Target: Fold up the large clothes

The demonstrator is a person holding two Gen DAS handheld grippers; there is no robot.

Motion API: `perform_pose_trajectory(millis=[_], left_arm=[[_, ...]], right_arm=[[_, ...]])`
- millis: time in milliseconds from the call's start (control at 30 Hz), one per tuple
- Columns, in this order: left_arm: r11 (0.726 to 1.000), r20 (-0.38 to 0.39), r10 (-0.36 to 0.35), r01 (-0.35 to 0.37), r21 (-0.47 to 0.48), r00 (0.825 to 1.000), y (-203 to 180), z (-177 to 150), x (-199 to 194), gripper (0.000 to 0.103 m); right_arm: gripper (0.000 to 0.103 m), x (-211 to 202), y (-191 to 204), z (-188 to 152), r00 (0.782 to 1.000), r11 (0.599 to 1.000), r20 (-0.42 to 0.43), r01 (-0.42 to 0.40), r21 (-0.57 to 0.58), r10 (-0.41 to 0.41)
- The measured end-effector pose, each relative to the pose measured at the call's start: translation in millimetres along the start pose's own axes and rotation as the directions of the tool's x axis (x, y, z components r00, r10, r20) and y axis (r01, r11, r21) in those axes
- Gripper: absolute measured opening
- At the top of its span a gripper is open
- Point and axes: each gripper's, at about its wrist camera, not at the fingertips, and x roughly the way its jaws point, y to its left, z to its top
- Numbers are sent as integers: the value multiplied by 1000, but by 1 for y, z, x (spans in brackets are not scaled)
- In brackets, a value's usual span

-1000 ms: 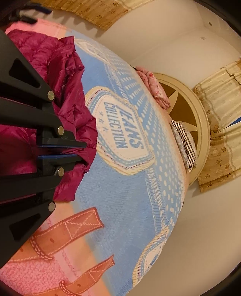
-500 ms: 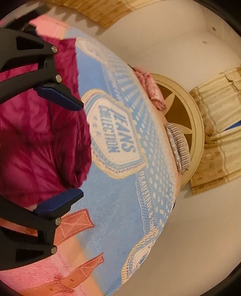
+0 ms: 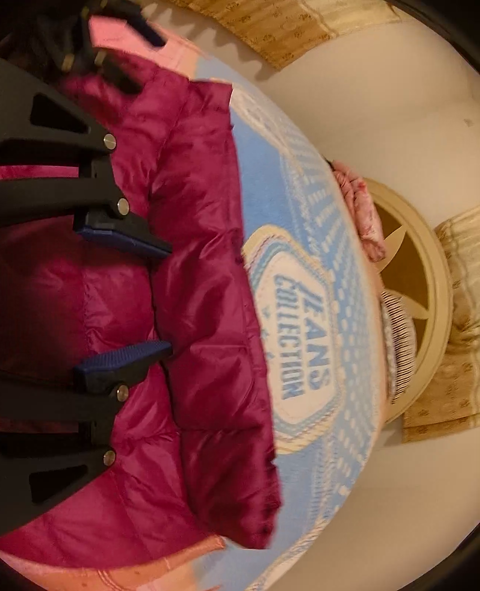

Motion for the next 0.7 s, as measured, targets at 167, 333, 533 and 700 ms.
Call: perform_pose_trajectory(millis=[167, 333, 533, 700], left_arm=[[1000, -21, -8, 9, 16, 1000, -10, 12, 23, 103], [999, -106, 25, -22, 25, 994, -14, -4, 61, 103], [1000, -137, -2, 2, -1, 991, -11, -9, 71, 103], [1000, -161, -7, 6, -4, 987, -14, -10, 75, 103]], right_arm=[[48, 11, -3, -5, 1000, 1000, -3, 18, -4, -18], [48, 18, -9, -9, 1000, 1000, -8, 9, 17, -9], [48, 23, -10, -11, 1000, 1000, -8, 5, 18, -4], [48, 25, -9, -10, 1000, 1000, -15, 16, 12, -16]])
